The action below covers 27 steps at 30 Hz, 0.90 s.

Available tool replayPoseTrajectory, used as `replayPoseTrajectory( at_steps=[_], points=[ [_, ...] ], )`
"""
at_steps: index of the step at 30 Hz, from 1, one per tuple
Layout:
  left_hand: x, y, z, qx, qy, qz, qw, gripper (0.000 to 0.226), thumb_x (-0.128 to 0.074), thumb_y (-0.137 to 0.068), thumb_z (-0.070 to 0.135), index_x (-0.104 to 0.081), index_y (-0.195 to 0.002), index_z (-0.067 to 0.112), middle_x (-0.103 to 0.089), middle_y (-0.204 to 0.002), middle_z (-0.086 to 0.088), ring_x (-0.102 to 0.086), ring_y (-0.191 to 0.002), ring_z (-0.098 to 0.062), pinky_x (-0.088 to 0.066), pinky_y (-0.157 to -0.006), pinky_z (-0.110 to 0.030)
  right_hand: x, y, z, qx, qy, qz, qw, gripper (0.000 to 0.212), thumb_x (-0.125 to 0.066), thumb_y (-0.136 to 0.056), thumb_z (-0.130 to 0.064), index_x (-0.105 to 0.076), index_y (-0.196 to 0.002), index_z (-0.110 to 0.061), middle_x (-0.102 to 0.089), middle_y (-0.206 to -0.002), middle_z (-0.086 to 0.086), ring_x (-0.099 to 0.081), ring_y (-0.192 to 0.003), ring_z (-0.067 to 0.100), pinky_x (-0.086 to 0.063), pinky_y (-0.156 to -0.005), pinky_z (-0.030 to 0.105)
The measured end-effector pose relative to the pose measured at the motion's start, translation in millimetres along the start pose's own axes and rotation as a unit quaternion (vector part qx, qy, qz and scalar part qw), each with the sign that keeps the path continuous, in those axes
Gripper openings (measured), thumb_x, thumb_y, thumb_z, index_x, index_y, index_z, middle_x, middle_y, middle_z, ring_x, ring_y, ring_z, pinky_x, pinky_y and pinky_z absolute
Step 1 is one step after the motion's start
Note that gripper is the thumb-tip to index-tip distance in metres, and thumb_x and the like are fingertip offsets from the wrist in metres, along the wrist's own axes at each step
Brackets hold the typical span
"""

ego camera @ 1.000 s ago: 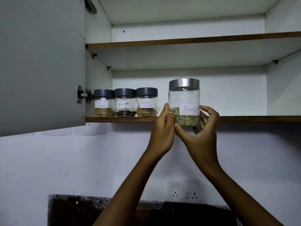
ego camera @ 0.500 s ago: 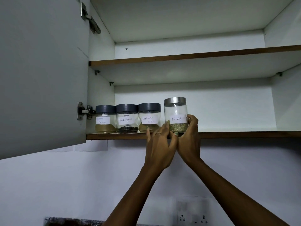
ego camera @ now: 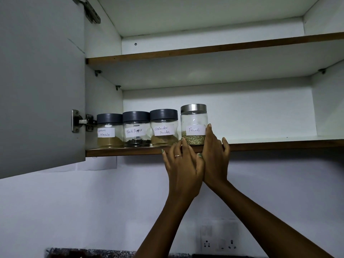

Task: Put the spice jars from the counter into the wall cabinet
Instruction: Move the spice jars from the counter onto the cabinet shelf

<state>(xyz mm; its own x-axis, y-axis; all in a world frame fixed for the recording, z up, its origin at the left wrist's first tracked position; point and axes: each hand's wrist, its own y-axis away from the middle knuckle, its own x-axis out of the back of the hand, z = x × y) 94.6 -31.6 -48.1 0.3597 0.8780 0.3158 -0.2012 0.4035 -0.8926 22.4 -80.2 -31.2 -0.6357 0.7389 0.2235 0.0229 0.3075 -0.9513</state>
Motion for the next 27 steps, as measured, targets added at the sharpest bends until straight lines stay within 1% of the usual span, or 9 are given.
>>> replayPoseTrajectory(
  at_steps=[6, 10, 13, 15, 17, 19, 22, 25, 27],
  points=[
    [-4, 1, -2, 0.006, -0.022, -0.005, 1.0, 0.072, -0.023, -0.084, 0.042, -0.022, -0.15, 0.014, -0.029, -0.153, -0.006, -0.017, -0.143, -0.02, -0.005, -0.117, -0.04, -1, 1, 4, 0.023, 0.022, -0.007, 0.999, 0.077, -0.053, -0.09, -0.04, -0.017, -0.147, -0.002, -0.049, -0.137, 0.014, -0.051, -0.118, 0.024, -0.013, -0.115, 0.04],
    [-5, 3, -3, 0.0, -0.016, -0.007, 1.0, 0.074, -0.021, -0.084, 0.046, -0.021, -0.151, 0.014, -0.027, -0.155, -0.005, -0.015, -0.145, -0.02, -0.012, -0.114, -0.041, 2, 2, 4, 0.029, 0.024, -0.02, 0.999, 0.082, -0.055, -0.089, -0.04, -0.013, -0.148, -0.002, -0.046, -0.14, 0.015, -0.05, -0.12, 0.025, -0.017, -0.113, 0.04],
    [-6, 5, -5, -0.006, -0.008, 0.011, 1.0, 0.079, -0.01, -0.08, 0.052, -0.023, -0.15, 0.017, -0.025, -0.156, -0.002, -0.013, -0.146, -0.016, -0.01, -0.115, -0.041, 6, -2, 4, 0.031, 0.015, -0.031, 0.999, 0.083, -0.052, -0.09, -0.042, -0.007, -0.148, -0.003, -0.028, -0.153, 0.014, -0.031, -0.139, 0.023, -0.014, -0.114, 0.037],
    [-4, 14, -5, -0.017, -0.002, 0.027, 0.999, 0.074, -0.013, -0.083, 0.051, -0.025, -0.15, 0.022, -0.025, -0.157, 0.001, -0.013, -0.146, -0.015, -0.007, -0.116, -0.041, 14, 4, 3, 0.049, 0.012, -0.039, 0.998, 0.081, -0.049, -0.091, -0.041, -0.004, -0.148, -0.005, -0.013, -0.157, 0.013, -0.015, -0.146, 0.021, -0.009, -0.116, 0.035],
    [-5, 32, -5, -0.041, 0.013, 0.037, 0.998, 0.065, -0.022, -0.087, 0.045, -0.027, -0.149, 0.027, -0.026, -0.156, 0.005, -0.016, -0.146, -0.013, -0.006, -0.116, -0.042, 23, 22, 5, 0.066, -0.025, -0.046, 0.996, 0.077, -0.051, -0.092, -0.037, -0.007, -0.148, -0.009, -0.009, -0.158, 0.012, -0.009, -0.146, 0.02, -0.007, -0.116, 0.036],
    [-9, 59, -4, -0.068, 0.037, 0.028, 0.997, 0.06, -0.03, -0.088, 0.038, -0.03, -0.147, 0.031, -0.029, -0.155, 0.007, -0.019, -0.145, -0.012, -0.008, -0.115, -0.042, 31, 53, 11, 0.063, -0.079, -0.048, 0.994, 0.071, -0.049, -0.092, -0.034, -0.011, -0.148, -0.013, -0.01, -0.158, 0.009, -0.009, -0.145, 0.017, -0.007, -0.116, 0.036],
    [-19, 109, 0, -0.105, 0.051, -0.021, 0.993, 0.058, -0.034, -0.086, 0.032, -0.035, -0.144, 0.033, -0.032, -0.154, 0.006, -0.021, -0.144, -0.012, -0.011, -0.114, -0.042, 43, 109, 29, 0.054, -0.104, -0.061, 0.991, 0.06, -0.032, -0.092, -0.042, -0.014, -0.146, -0.02, -0.013, -0.155, -0.001, -0.013, -0.143, 0.011, -0.008, -0.115, 0.032],
    [-33, 164, 5, -0.122, 0.05, -0.089, 0.987, 0.052, -0.034, -0.087, 0.031, -0.047, -0.138, 0.029, -0.038, -0.151, 0.003, -0.029, -0.142, -0.017, -0.017, -0.112, -0.042, 53, 166, 56, 0.023, -0.087, -0.091, 0.992, 0.053, -0.034, -0.092, -0.034, -0.023, -0.144, -0.025, -0.028, -0.152, -0.001, -0.027, -0.138, 0.01, -0.016, -0.112, 0.031],
    [-42, 202, 8, -0.116, 0.054, -0.145, 0.981, 0.05, -0.033, -0.089, 0.031, -0.051, -0.134, 0.026, -0.04, -0.15, 0.002, -0.031, -0.141, -0.019, -0.02, -0.112, -0.044, 58, 206, 74, -0.017, -0.065, -0.106, 0.992, 0.049, -0.035, -0.091, -0.033, -0.033, -0.14, -0.027, -0.041, -0.144, -0.002, -0.036, -0.132, 0.011, -0.022, -0.107, 0.03]
  ],
)
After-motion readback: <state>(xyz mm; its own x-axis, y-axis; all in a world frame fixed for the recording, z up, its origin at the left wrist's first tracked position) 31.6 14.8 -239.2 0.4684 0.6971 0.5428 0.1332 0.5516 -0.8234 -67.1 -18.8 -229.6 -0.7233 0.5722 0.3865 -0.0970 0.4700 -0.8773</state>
